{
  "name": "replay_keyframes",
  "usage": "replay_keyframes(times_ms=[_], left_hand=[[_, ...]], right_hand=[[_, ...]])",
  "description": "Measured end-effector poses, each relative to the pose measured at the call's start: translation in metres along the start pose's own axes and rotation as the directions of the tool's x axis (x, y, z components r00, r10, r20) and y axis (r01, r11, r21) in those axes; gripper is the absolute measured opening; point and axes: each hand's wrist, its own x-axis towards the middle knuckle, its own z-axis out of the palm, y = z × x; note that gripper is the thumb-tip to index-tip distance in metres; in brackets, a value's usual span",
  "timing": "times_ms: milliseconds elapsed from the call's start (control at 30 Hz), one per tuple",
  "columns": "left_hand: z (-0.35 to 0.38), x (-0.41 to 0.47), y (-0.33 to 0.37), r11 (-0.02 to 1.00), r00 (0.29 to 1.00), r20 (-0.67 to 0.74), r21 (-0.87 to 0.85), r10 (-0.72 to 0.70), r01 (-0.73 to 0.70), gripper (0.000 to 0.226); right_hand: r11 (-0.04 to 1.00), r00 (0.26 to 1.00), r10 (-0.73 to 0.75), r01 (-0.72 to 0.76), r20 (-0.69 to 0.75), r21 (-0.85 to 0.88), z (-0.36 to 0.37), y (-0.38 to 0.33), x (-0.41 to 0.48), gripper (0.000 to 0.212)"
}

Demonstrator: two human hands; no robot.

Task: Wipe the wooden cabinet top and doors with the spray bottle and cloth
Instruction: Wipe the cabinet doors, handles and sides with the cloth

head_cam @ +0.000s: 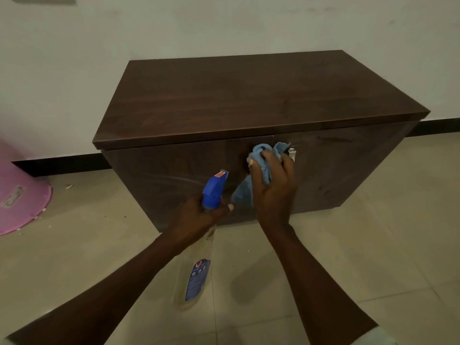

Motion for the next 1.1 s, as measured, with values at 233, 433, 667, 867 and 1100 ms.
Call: replay_keyframes(times_ms=[233,433,667,867,1100], left_hand=[[-0.004,-0.004,0.003,0.999,1.0,0.015,0.04,0.007,-0.008,0.016],[-0.013,-0.013,0.004,0.999,1.0,-0.011,0.037,0.013,-0.013,0.019],[-0.013,-0.013,0.003,0.999,0.999,0.029,0.031,0.039,-0.04,0.017],[-0.005,-0.006,0.006,0.999,0.999,0.015,-0.019,0.03,-0.03,0.014],[0.005,-0.001,0.01,0.993,0.999,-0.035,-0.117,0.024,-0.028,0.014]], right_hand=[[0.992,0.991,-0.116,0.118,0.065,-0.031,0.001,-0.003,0.009,0.029],[0.994,0.997,-0.083,0.083,0.003,-0.066,0.0,-0.008,0.008,0.026],[0.992,0.99,0.118,-0.113,-0.08,0.062,0.0,-0.003,0.0,0.022],[0.991,0.994,0.098,-0.093,-0.05,0.101,-0.005,0.001,-0.007,0.019],[0.993,0.995,-0.052,0.043,0.08,0.11,0.009,-0.007,-0.015,0.025]])
